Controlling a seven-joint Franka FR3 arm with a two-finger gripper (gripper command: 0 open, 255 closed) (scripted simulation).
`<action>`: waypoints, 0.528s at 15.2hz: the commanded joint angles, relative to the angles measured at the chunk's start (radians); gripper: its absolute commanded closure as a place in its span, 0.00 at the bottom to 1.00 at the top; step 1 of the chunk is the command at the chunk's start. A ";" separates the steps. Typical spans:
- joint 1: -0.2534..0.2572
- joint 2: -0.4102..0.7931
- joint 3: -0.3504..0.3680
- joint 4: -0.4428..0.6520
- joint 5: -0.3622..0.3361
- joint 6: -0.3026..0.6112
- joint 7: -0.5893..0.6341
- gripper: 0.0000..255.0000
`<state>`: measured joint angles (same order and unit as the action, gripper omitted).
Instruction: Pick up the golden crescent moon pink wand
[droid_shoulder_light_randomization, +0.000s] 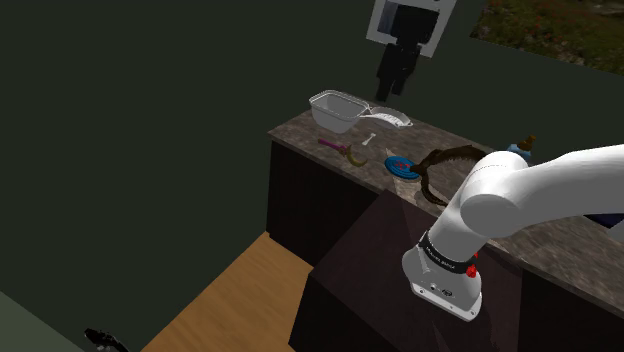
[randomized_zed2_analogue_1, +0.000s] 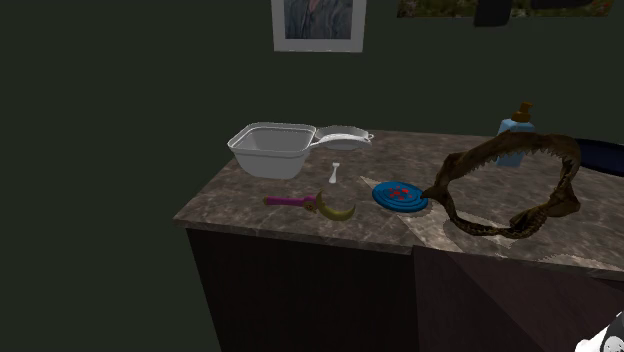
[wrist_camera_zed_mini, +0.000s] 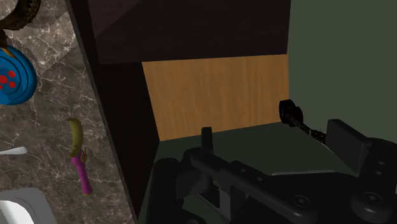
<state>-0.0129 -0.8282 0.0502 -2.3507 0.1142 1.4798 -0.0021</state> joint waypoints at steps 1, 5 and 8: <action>0.000 0.000 0.000 0.000 0.000 0.000 0.000 0.00; -0.022 0.072 -0.057 -0.039 -0.045 0.085 -0.074 0.00; -0.038 0.138 -0.098 -0.055 -0.076 0.151 -0.128 0.00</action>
<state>-0.0442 -0.7101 -0.0307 -2.4007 0.0510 1.6106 -0.1079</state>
